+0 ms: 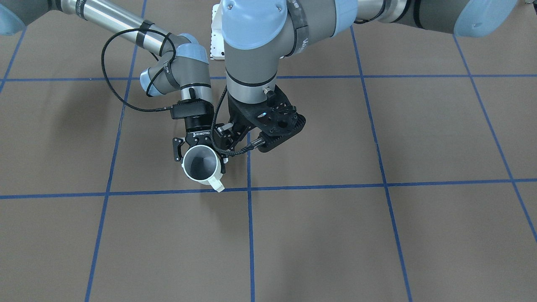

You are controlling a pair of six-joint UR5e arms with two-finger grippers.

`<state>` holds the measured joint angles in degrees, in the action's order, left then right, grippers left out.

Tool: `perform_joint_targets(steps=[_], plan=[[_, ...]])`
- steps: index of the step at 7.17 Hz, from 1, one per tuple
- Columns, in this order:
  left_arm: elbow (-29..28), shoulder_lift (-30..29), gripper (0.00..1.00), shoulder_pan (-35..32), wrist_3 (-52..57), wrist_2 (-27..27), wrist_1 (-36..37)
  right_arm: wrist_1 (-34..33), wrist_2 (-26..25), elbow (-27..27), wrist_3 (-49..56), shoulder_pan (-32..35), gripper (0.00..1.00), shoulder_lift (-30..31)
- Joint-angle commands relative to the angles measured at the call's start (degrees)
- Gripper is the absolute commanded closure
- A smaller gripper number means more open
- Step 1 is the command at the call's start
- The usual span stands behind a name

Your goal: Left arm hands cup to right arm to dump lemon

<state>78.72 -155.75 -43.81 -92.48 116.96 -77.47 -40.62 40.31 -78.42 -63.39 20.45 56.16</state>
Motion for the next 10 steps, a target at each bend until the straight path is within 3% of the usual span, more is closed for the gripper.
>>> perform_joint_targets(steps=[1, 2, 5, 8, 10], plan=[[-1.9, -1.2, 0.0, -0.1, 0.4, 2.1, -0.3, -1.1, -5.1, 0.4, 2.0, -3.1, 0.79, -1.6], [-2.1, -1.1, 0.0, 0.3, 0.5, 5.6, -0.2, -1.1, -8.3, 0.6, 3.6, -3.8, 0.77, -2.4], [-1.8, -0.7, 0.02, 2.6, 0.5, 6.2, 0.3, -3.8, -11.2, 0.7, 4.1, -3.9, 0.74, -3.9], [-2.2, -0.6, 0.22, 2.6, 0.5, 6.1, 0.2, -3.7, -11.3, 0.0, 4.5, -3.8, 0.72, -4.5], [-2.2, -0.5, 0.29, 2.7, 0.5, 6.0, 0.3, -3.5, -11.3, 0.0, 4.8, -3.8, 0.72, -4.4]])
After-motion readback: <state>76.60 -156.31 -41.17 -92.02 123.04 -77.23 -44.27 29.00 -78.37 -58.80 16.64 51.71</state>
